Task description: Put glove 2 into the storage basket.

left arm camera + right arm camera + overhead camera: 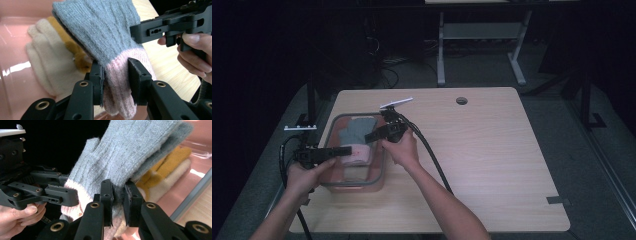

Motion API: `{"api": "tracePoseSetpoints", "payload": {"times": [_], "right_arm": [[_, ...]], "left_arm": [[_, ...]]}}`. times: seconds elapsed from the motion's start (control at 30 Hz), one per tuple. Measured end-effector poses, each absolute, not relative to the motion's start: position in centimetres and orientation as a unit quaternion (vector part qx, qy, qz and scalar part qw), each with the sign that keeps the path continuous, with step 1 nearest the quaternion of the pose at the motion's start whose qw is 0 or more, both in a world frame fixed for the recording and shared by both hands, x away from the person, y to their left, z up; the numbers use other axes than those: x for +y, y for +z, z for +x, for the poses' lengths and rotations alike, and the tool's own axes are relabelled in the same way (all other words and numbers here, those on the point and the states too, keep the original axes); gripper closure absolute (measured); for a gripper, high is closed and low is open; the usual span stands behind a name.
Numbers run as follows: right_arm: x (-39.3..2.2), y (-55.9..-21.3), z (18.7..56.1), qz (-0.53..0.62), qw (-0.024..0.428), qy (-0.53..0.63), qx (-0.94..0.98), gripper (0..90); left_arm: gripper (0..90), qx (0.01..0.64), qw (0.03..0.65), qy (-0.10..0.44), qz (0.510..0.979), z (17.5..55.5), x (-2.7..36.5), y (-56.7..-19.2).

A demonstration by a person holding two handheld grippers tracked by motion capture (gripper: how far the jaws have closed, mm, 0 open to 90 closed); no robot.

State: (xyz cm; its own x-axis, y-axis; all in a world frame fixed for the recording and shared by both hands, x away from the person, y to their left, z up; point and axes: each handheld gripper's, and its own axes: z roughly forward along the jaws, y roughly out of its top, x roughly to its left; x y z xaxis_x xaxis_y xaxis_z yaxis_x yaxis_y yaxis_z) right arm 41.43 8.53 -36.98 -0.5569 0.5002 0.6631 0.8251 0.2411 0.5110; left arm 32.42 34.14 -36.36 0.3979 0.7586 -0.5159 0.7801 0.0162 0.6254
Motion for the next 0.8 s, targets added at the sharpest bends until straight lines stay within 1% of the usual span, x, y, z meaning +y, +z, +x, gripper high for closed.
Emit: {"api": "tracePoseSetpoints", "payload": {"times": [0.43,0.57,0.77,0.8], "right_arm": [[9.8,-38.1,42.0,-0.428,0.179,-0.408,-0.786,78.6],[10.2,-38.2,42.0,-0.429,0.172,-0.401,-0.791,77.6],[10.4,-38.1,41.9,-0.426,0.148,-0.396,-0.8,76.5],[10.3,-38.0,41.9,-0.43,0.146,-0.393,-0.8,76.5]], "left_arm": [[67.1,0.564,0.446,-0.019,0.695,32.5,34.9,-38.1],[67.1,0.568,0.441,-0.021,0.694,32.5,34.9,-38.4],[66.6,0.578,0.43,-0.014,0.694,32.5,34.9,-39.1],[66.6,0.583,0.418,-0.011,0.697,32.7,34.9,-39.5]]}}
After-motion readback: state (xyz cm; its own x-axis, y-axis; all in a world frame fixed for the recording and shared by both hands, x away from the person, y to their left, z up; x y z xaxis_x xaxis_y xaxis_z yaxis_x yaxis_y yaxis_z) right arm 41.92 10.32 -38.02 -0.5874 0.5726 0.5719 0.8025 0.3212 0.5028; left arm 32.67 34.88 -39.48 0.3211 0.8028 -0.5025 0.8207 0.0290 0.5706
